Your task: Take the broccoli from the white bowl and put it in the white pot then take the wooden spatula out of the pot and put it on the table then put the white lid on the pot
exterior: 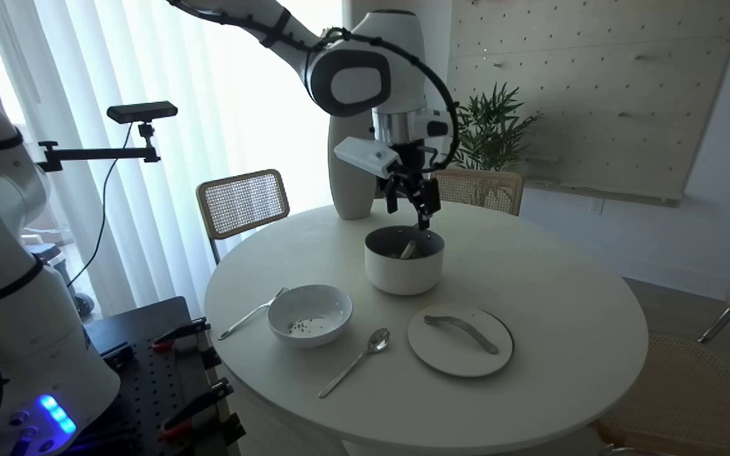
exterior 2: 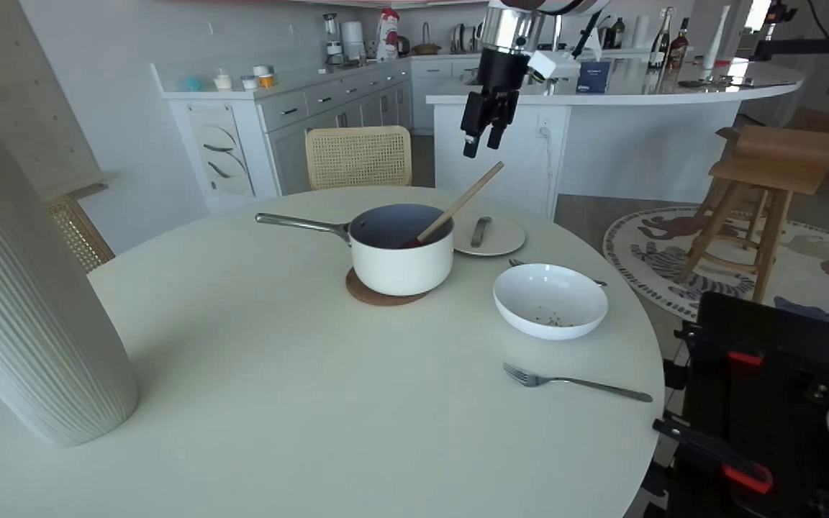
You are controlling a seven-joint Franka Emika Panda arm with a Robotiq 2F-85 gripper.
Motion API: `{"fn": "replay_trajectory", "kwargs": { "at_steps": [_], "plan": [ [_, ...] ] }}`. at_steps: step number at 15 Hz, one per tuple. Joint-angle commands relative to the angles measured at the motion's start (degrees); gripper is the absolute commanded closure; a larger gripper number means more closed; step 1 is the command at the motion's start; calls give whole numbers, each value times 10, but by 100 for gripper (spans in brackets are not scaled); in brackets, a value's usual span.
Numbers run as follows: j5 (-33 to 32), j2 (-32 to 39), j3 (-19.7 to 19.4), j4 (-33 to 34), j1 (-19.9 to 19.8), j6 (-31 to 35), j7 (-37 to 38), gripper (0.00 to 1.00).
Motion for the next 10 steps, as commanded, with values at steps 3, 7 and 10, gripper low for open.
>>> {"fn": "replay_trajectory", "kwargs": {
  "at_steps": [3,7,10],
  "plan": [
    [14,-53,-23,-49,-5,33,-46,0],
    [82,-63,-41,-54,-13,8,-106,0],
    [139,-67,-51,-62,-16,-1,-154,0]
  ]
}}
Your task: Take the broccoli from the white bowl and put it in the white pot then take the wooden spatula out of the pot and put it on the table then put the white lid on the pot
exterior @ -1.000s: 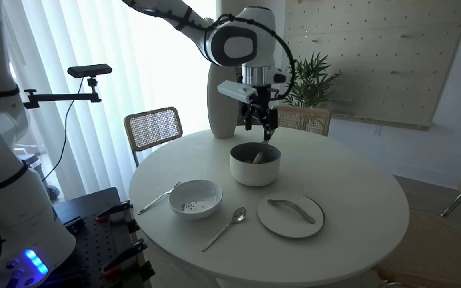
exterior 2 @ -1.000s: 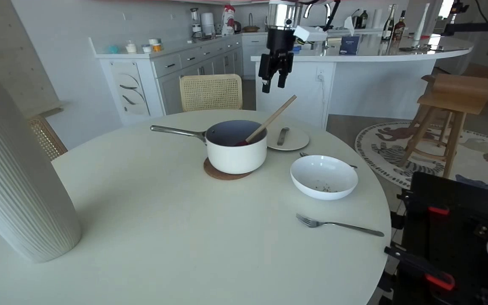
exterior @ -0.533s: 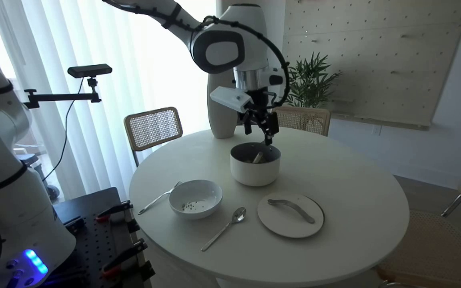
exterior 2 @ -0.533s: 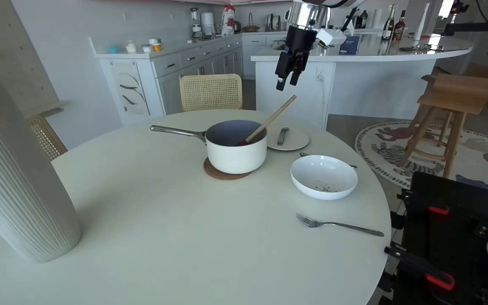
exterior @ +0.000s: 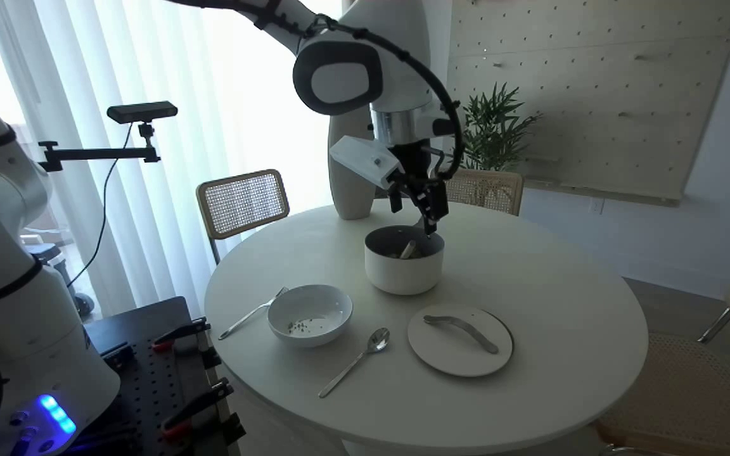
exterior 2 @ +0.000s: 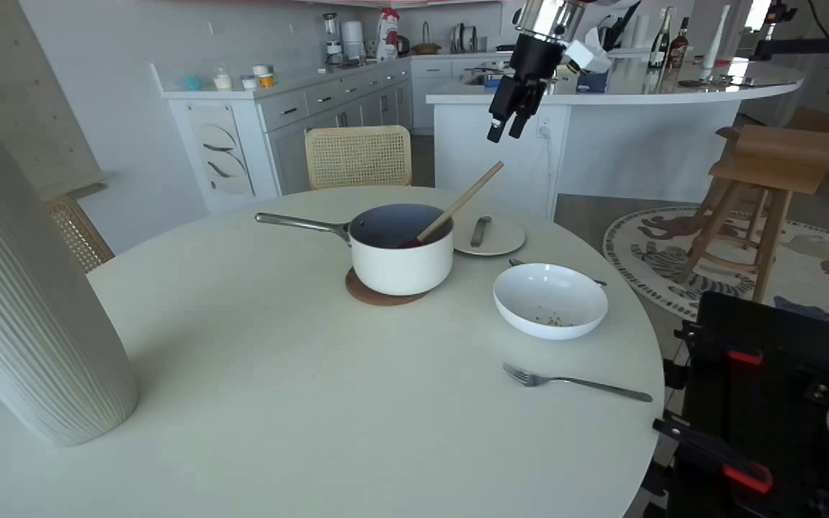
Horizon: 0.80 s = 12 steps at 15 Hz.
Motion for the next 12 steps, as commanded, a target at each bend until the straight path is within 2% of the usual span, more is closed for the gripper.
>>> {"fn": "replay_trajectory", "kwargs": {
  "at_steps": [1,6,11,12],
  "plan": [
    [63,-23,-8,-21,-5,-21,-56,0],
    [118,-52,-32,-73,-13,-49,-115,0],
    [148,-73,-60,-114,-17,-41,-158,0],
    [167,-38,-53,-72,-4,-44,-149,0]
  ]
}}
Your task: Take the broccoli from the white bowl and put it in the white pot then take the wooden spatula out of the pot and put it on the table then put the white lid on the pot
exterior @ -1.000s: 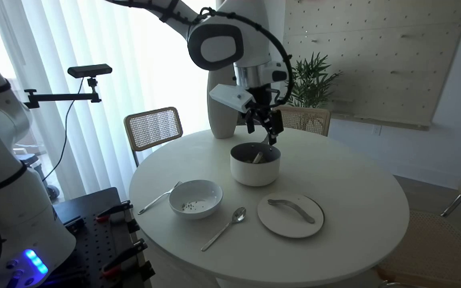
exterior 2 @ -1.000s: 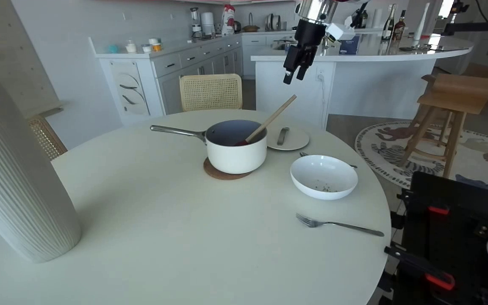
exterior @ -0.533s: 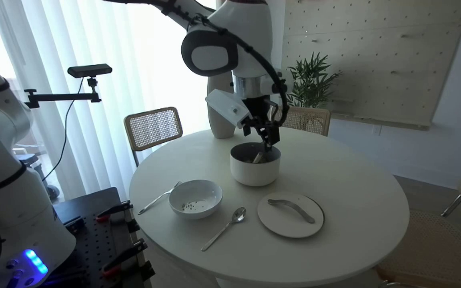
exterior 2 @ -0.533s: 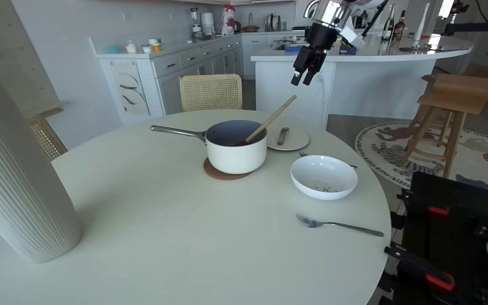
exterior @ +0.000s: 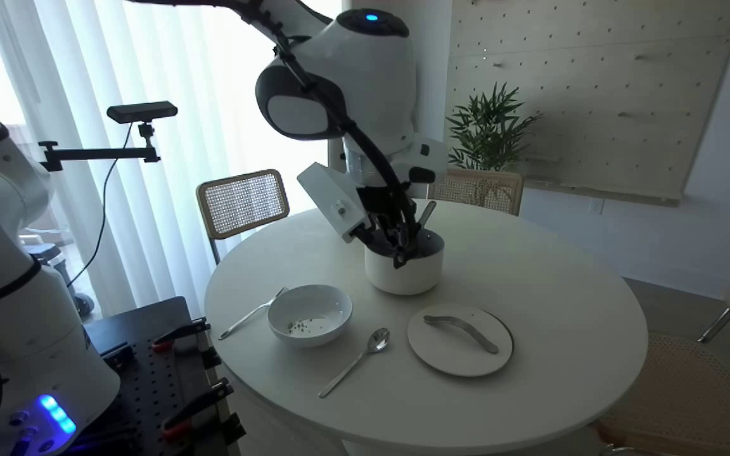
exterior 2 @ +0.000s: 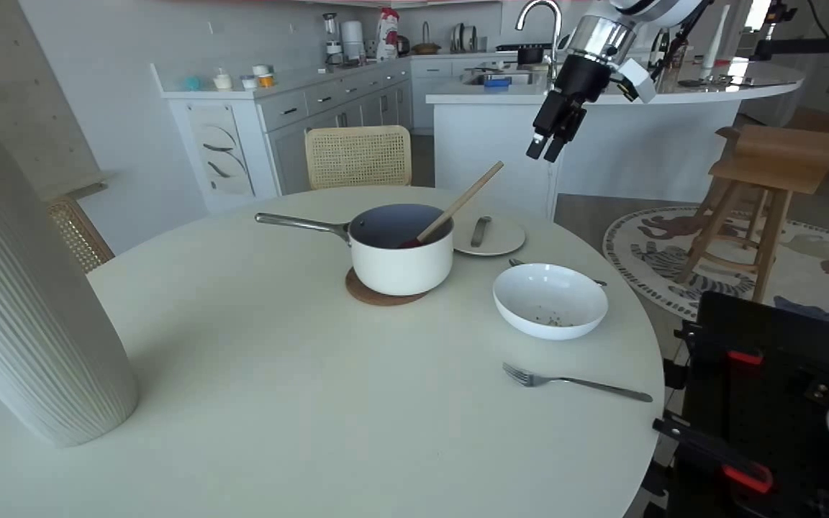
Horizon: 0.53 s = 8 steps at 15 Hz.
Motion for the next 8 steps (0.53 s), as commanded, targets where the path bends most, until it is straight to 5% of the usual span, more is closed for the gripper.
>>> {"fn": "replay_trajectory", "kwargs": {
  "at_steps": [1,8],
  "plan": [
    [63,12,3,25,13,-4,-23,0],
    [124,87,34,122,30,-8,-1,0]
  ]
}}
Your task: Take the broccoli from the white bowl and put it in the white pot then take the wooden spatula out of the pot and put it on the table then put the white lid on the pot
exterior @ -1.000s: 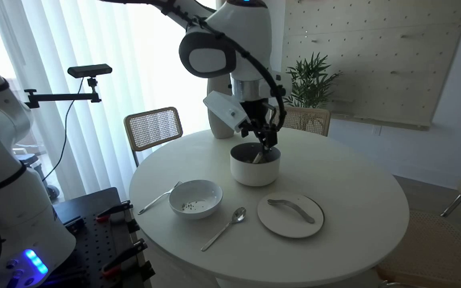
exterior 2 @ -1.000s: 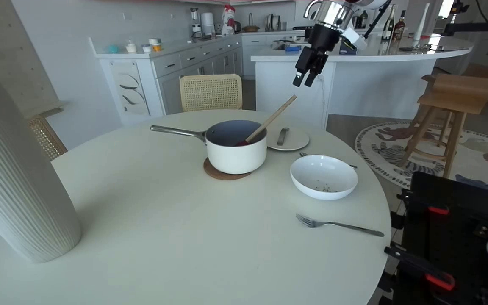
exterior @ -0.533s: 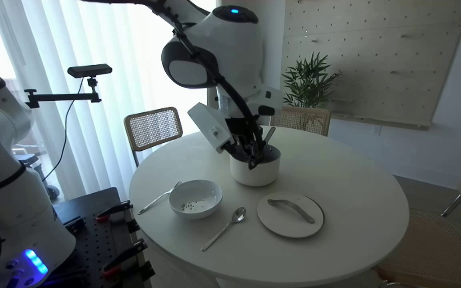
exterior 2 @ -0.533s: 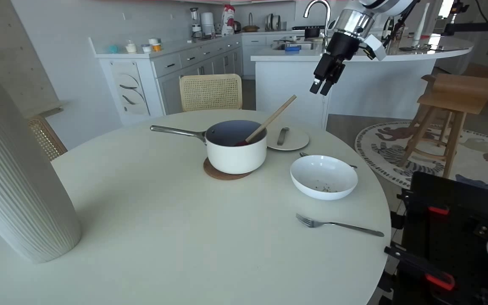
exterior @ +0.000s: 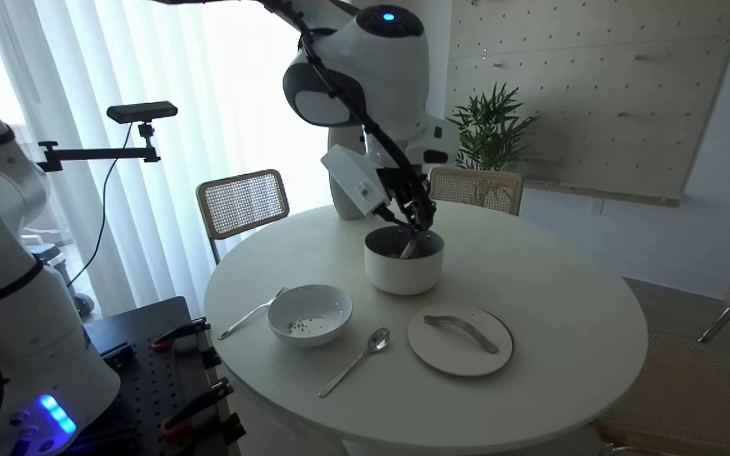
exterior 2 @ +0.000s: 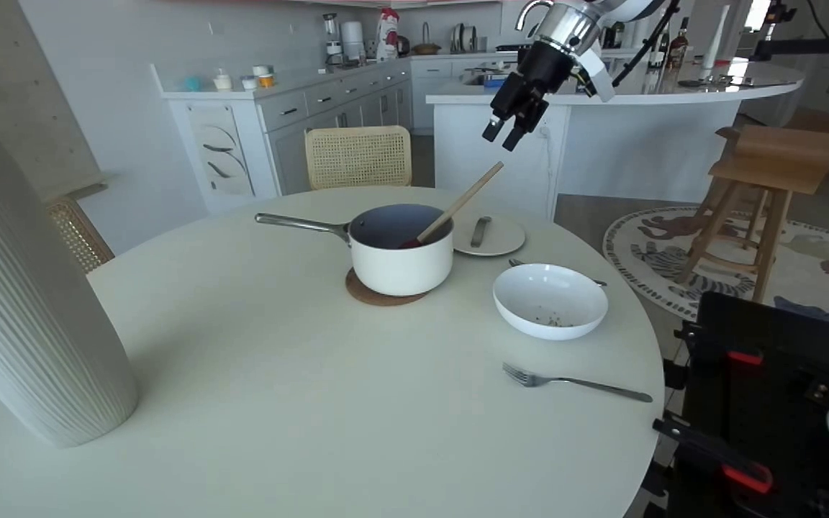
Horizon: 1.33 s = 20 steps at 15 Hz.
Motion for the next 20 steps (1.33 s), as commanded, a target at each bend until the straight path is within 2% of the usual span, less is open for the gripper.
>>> {"fn": "replay_trajectory", "kwargs": {
  "at_steps": [1,5,11,15,16,20],
  "plan": [
    [6,57,16,66,0,-9,26,0],
    [-36,92,27,107,-5,-17,100,0],
    [-95,89,34,103,-16,-27,166,0],
    [-99,69,33,72,-23,-23,160,0],
    [-94,29,25,10,-35,-12,132,0],
    [-97,-2,8,-47,-50,-18,116,0]
  ]
}}
